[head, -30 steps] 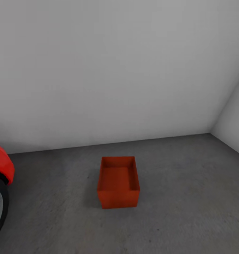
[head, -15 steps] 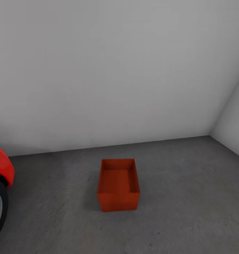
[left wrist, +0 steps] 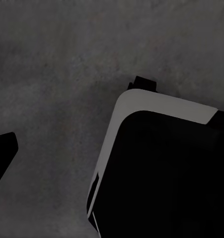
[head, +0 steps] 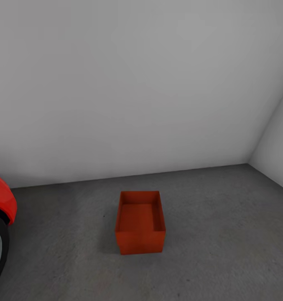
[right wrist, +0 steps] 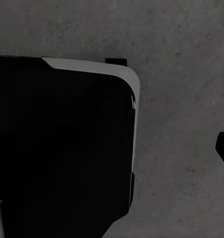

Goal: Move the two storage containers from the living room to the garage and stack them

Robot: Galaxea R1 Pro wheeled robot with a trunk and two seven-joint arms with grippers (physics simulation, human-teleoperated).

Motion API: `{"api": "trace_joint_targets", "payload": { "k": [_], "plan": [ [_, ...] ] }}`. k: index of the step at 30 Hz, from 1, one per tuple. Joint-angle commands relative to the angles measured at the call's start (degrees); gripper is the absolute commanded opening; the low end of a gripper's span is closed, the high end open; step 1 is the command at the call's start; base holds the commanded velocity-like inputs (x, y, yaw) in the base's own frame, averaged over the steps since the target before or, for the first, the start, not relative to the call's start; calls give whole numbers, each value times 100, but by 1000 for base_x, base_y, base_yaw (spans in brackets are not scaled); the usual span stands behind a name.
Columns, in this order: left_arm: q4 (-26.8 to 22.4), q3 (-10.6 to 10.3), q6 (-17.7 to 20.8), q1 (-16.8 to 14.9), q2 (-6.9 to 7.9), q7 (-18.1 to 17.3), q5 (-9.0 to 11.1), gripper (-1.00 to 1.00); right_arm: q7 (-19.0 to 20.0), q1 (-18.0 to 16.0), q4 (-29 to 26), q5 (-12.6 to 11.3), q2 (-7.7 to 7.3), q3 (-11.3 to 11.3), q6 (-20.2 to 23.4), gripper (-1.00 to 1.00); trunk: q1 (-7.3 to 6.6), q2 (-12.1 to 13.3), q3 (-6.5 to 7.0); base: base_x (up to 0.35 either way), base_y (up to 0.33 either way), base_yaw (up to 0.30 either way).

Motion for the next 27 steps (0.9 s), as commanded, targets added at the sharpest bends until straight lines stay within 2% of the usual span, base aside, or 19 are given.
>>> {"api": "trace_joint_targets", "payload": {
  "k": [1, 27],
  "plan": [
    [0, 0, -8, -3, -1, 11, 23, 100, 15, -8, 19, -9, -8, 23, -35, 100, 0, -4, 4, 0, 0, 0],
    [0, 0, -7, -3, -1, 11, 22, 100, 6, -8, 19, -6, -37, 24, -23, 100, 0, -4, 245, 0, 0, 0]
  ]
}}
